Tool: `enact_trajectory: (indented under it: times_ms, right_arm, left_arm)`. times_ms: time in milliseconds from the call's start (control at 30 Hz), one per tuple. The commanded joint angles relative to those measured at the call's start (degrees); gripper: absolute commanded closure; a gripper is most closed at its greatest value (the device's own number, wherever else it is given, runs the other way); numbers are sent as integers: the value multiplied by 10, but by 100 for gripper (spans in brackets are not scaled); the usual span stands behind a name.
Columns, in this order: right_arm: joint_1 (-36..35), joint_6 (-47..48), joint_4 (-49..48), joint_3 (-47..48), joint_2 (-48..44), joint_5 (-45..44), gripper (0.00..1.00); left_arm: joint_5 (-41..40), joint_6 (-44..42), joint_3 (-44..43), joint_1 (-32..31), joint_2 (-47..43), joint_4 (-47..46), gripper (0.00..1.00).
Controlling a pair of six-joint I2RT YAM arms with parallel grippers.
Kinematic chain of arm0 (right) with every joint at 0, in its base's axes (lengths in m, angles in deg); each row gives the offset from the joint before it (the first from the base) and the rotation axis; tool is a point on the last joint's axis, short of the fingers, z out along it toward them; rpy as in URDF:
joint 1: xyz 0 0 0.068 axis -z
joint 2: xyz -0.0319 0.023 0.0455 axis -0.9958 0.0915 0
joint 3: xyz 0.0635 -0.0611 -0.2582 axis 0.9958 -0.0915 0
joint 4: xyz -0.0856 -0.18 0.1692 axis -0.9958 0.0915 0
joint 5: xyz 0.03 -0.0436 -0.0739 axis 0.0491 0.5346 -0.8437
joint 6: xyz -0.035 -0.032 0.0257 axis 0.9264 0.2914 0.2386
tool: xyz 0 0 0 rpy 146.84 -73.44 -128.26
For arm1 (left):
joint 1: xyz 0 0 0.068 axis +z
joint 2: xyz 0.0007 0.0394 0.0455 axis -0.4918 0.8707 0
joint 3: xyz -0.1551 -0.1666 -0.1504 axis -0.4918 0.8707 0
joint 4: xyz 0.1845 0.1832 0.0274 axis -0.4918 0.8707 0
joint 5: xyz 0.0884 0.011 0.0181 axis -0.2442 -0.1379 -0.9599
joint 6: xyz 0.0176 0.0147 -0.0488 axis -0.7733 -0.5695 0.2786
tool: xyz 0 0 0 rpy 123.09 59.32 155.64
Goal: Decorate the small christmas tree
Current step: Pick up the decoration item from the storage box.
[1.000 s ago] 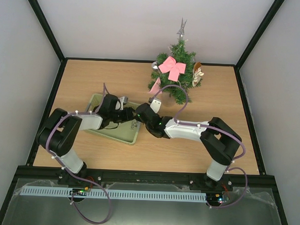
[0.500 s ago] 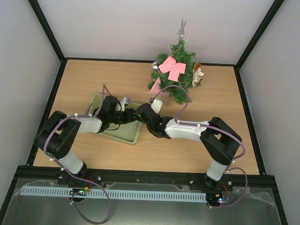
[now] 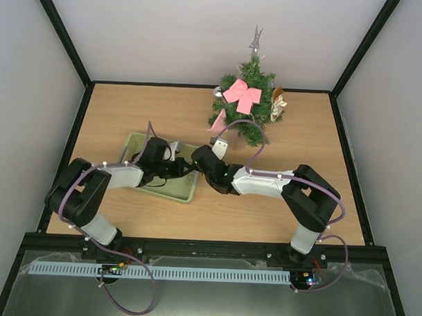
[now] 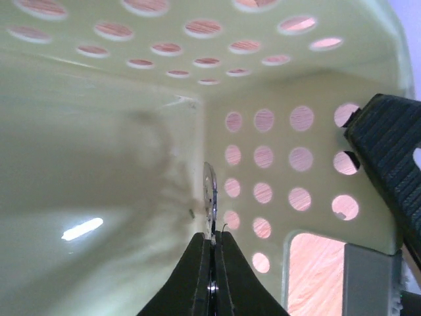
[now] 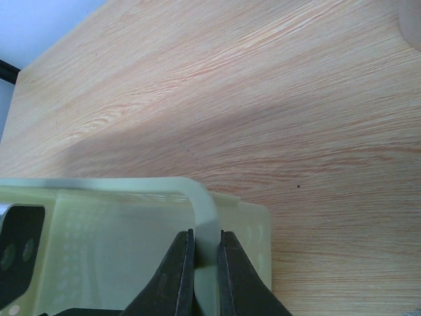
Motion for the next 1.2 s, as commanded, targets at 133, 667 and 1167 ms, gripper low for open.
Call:
enact_trajectory:
  times_ms: [133,667,1167]
  right_arm:
    - [-4,-24,25,19,25,-25,98]
    - [-6,18,13,37,-15,21,71]
    - [-7,31,-344,-224,-350,263,71]
  left_arm:
    - [-133,-85,-78,9,-96,202,98]
    - [-95,-95,-128,82,-252,277,98]
    - [140,224,-51,72,-357,-106,98]
